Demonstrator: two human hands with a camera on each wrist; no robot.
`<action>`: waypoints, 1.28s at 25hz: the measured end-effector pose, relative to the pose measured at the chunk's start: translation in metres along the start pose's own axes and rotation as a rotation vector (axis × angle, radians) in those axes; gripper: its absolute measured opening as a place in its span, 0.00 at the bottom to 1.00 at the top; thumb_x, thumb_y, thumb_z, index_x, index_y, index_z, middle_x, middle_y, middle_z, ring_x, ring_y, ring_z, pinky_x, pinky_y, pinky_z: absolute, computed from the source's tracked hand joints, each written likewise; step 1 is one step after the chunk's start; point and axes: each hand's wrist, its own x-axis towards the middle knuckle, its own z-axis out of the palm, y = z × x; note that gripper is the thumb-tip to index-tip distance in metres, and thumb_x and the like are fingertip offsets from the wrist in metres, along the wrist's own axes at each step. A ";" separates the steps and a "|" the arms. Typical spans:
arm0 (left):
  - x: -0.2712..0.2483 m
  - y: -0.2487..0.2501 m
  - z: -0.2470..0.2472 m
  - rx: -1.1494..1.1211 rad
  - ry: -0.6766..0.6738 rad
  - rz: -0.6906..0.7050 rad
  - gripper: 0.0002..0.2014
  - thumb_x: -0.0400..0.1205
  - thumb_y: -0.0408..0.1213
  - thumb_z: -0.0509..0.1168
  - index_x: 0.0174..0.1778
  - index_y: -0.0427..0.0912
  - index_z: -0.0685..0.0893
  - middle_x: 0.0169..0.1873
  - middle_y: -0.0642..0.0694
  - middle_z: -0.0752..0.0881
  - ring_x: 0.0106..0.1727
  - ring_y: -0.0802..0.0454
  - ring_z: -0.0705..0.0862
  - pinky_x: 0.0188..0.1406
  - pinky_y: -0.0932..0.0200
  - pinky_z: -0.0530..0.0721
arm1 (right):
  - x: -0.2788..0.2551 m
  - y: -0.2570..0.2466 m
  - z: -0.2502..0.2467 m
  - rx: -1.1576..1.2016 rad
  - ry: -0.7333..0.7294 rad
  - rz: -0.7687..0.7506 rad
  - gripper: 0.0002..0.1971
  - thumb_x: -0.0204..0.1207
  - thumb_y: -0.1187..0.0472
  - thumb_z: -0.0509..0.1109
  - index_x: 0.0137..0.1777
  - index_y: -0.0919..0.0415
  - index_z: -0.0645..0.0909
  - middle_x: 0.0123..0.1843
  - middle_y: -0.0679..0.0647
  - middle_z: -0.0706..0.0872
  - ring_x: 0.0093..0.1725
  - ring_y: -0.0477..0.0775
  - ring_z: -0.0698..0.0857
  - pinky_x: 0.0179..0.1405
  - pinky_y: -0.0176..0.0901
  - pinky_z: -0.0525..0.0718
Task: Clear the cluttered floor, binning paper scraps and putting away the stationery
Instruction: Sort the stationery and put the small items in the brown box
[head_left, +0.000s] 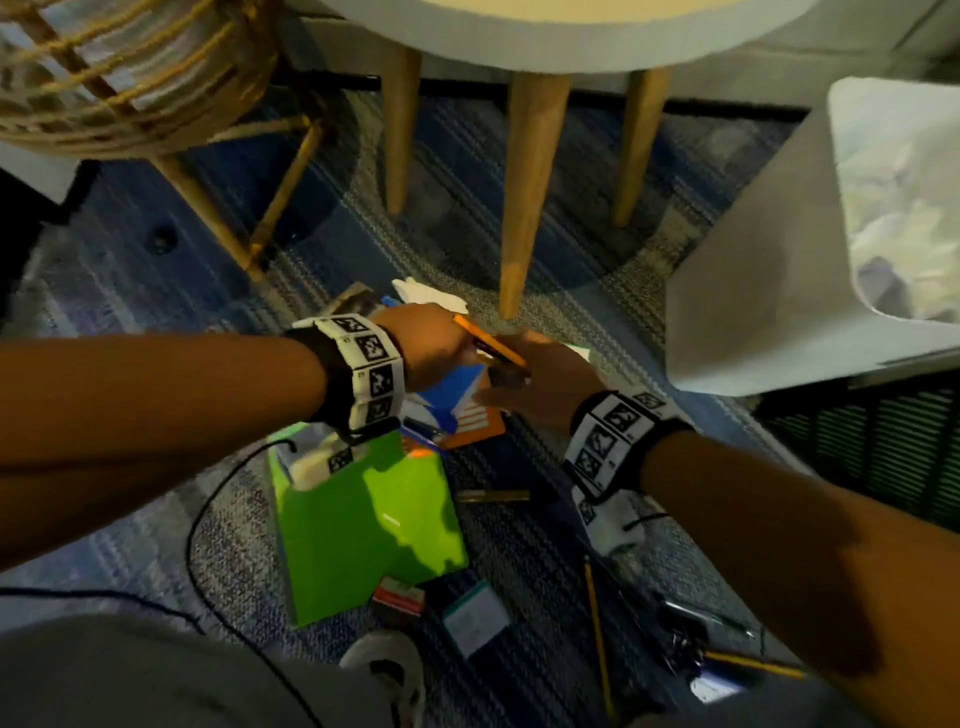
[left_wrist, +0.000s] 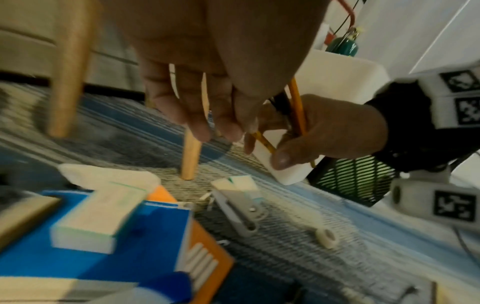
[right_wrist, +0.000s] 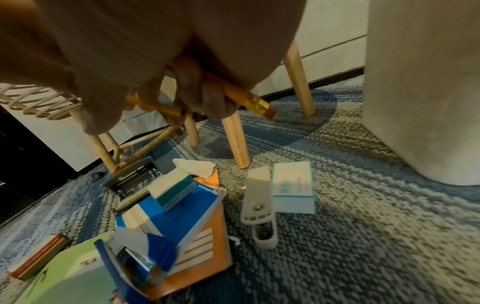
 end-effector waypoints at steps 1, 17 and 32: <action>0.007 0.013 0.006 -0.070 0.025 0.051 0.12 0.85 0.48 0.60 0.52 0.45 0.84 0.46 0.45 0.85 0.48 0.42 0.83 0.48 0.51 0.79 | -0.005 0.008 -0.002 -0.007 -0.003 0.042 0.06 0.72 0.46 0.75 0.41 0.37 0.79 0.43 0.49 0.84 0.46 0.56 0.83 0.46 0.49 0.81; 0.066 0.149 0.133 0.468 -0.400 0.420 0.11 0.86 0.36 0.54 0.58 0.39 0.79 0.30 0.51 0.68 0.37 0.47 0.71 0.41 0.53 0.71 | -0.176 0.171 0.161 0.268 0.004 0.955 0.30 0.70 0.44 0.75 0.68 0.53 0.70 0.61 0.59 0.84 0.59 0.65 0.84 0.55 0.55 0.83; 0.068 0.224 0.202 0.663 -0.544 0.841 0.12 0.86 0.43 0.58 0.63 0.44 0.76 0.48 0.41 0.83 0.45 0.38 0.81 0.48 0.44 0.84 | -0.236 0.207 0.104 0.761 1.061 1.182 0.14 0.83 0.54 0.63 0.38 0.60 0.77 0.32 0.56 0.79 0.33 0.60 0.79 0.35 0.42 0.69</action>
